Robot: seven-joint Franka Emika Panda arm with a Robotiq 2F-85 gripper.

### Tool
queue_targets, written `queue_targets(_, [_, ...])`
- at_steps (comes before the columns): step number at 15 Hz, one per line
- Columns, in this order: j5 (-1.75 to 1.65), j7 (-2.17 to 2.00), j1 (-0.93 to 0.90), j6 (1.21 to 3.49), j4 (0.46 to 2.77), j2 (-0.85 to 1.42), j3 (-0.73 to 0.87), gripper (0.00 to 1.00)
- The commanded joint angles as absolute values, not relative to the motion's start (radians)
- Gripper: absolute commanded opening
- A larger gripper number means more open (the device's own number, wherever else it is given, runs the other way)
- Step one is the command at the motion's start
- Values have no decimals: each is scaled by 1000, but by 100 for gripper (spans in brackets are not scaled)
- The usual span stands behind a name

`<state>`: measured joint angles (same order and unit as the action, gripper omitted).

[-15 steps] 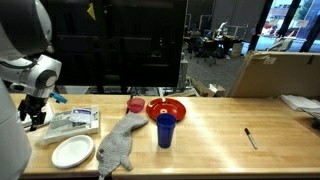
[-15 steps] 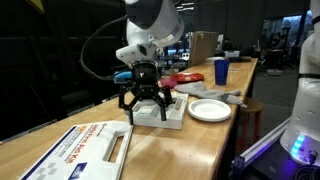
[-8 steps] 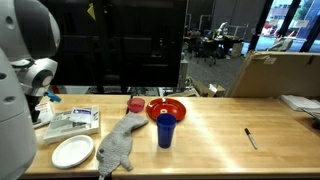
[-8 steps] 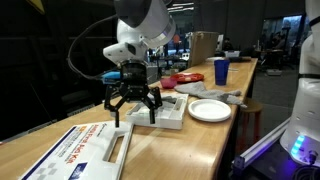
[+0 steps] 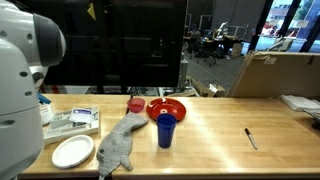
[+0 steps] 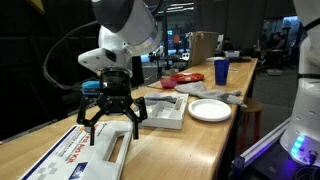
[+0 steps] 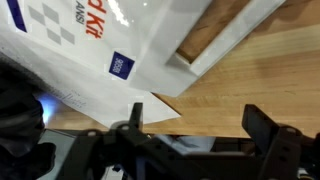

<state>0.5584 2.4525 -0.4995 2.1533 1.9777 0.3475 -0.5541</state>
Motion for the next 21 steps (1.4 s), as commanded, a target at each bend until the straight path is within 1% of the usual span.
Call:
queue_targets(1, [538, 2438, -486, 2154, 1968, 361, -579, 100])
queue_targets(6, [492, 2377, -505, 2163, 1964, 366, -578, 100])
queue_targets(15, [275, 1967, -555, 2297, 1966, 366, -571, 100])
queue_targets(21, [82, 1842, -586, 2189, 1964, 346, -574, 100])
